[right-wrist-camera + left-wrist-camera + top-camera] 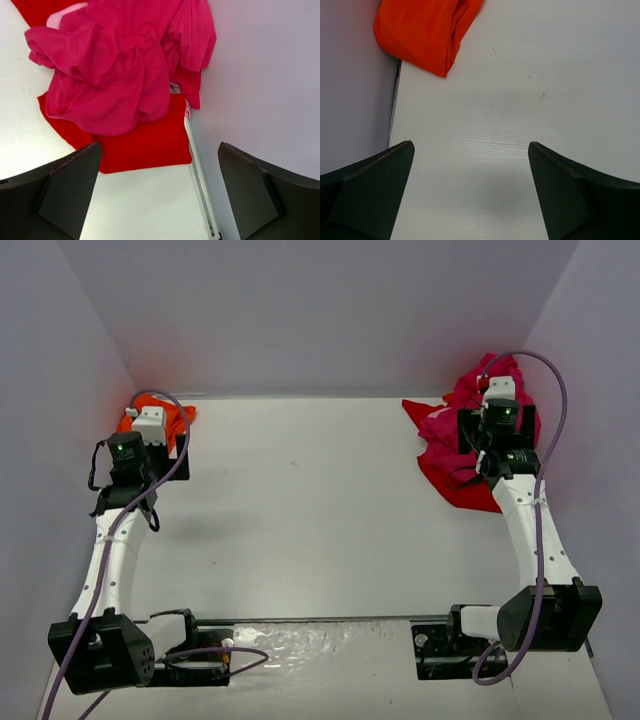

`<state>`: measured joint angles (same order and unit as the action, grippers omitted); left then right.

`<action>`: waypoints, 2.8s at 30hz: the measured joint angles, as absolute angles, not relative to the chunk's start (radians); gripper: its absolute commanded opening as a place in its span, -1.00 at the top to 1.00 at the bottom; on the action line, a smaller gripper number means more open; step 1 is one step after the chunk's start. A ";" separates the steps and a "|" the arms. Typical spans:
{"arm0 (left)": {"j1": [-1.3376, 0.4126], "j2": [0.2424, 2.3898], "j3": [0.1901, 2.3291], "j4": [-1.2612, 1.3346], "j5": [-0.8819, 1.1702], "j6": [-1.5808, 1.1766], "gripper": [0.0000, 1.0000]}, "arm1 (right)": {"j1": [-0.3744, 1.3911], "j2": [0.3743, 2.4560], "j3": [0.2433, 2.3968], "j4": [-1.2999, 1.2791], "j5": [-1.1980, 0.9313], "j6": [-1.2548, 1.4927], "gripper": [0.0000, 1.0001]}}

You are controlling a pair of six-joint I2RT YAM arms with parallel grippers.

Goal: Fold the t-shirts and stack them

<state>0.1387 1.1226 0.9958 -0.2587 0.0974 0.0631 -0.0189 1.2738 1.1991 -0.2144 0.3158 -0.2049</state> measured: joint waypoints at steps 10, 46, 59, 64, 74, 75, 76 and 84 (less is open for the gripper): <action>0.139 1.121 0.988 -0.258 0.074 0.028 -0.94 | -0.019 1.232 1.186 -0.324 0.305 -0.171 -1.00; 0.153 1.116 0.932 -0.228 0.108 0.077 -0.94 | -0.026 2.299 2.154 -0.520 0.376 -0.385 -0.80; 0.153 1.138 0.920 -0.217 0.116 0.079 -0.94 | -0.049 2.184 1.953 -0.556 0.204 -0.330 -0.96; 0.153 1.138 0.920 -0.210 0.125 0.079 -0.94 | -0.033 2.013 1.906 -0.562 0.192 -0.333 -0.94; 0.153 1.142 0.920 -0.203 0.139 0.079 -0.94 | -0.018 1.857 1.651 -0.594 0.125 -0.349 -0.81; 0.153 1.142 0.919 -0.203 0.139 0.079 -0.94 | -0.018 1.865 1.629 -0.602 0.119 -0.349 -0.81; 0.153 1.142 0.919 -0.204 0.139 0.079 -0.94 | -0.018 1.874 1.610 -0.604 0.113 -0.349 -0.81; 0.153 1.142 0.917 -0.203 0.149 0.078 -0.94 | -0.018 2.006 1.651 -0.598 0.106 -0.341 -0.22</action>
<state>0.1528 1.1423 0.9170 -0.2026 0.1490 0.0784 -0.0177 2.0061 1.6511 -0.5984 0.1057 -0.3409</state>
